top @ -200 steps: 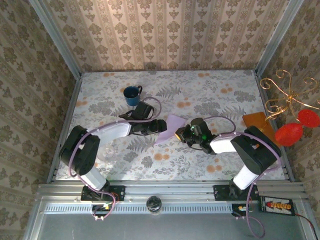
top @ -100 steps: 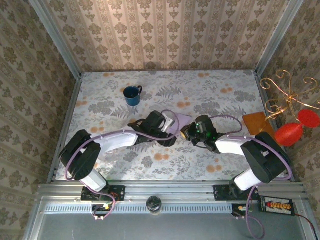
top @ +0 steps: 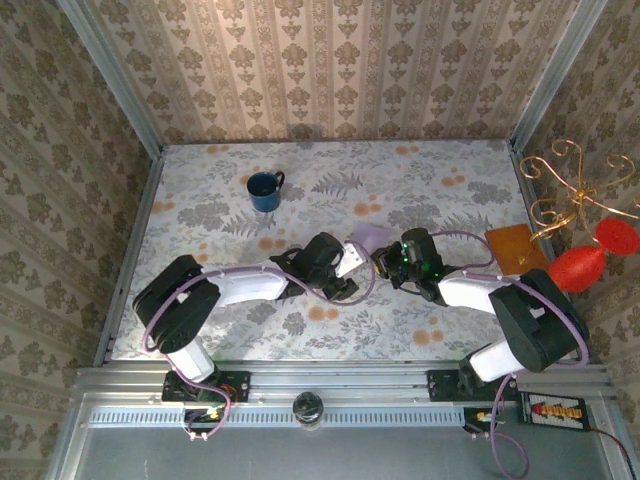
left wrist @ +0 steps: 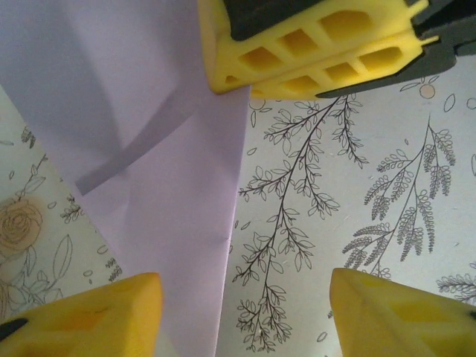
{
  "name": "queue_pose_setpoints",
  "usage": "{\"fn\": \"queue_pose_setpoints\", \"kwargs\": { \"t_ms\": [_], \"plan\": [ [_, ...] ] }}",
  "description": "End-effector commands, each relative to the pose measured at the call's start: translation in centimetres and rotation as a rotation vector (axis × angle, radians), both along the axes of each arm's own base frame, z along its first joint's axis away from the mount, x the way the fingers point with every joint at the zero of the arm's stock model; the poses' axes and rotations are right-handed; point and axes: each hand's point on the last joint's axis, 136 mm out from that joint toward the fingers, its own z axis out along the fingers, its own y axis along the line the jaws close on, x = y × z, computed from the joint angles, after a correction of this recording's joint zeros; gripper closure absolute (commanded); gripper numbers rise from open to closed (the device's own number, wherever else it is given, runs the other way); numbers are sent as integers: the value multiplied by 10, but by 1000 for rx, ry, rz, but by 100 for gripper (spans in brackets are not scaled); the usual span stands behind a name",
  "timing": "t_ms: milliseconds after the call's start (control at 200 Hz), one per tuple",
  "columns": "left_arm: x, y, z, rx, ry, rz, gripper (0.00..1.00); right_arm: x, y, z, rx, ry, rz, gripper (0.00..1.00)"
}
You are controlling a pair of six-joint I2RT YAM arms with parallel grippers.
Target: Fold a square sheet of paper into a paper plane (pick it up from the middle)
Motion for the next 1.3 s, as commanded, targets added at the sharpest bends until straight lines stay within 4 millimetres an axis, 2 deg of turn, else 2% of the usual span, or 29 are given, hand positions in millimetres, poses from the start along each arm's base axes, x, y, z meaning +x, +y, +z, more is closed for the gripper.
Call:
{"fn": "queue_pose_setpoints", "kwargs": {
  "t_ms": [0,335,530,940,1295],
  "plan": [
    [6,-4,-5,17,-79,-61,43,-5,0,2,18,18,8,93],
    [19,-6,-10,5,-129,-55,53,-8,3,0,29,39,24,92],
    [27,-1,-14,-35,-87,-23,58,-7,5,-1,39,47,29,91],
    [18,-6,-23,-23,-59,-82,55,-5,7,0,44,57,31,90],
    [20,-6,-29,14,-91,-90,68,-7,10,-4,56,83,39,88]
  ]
}}
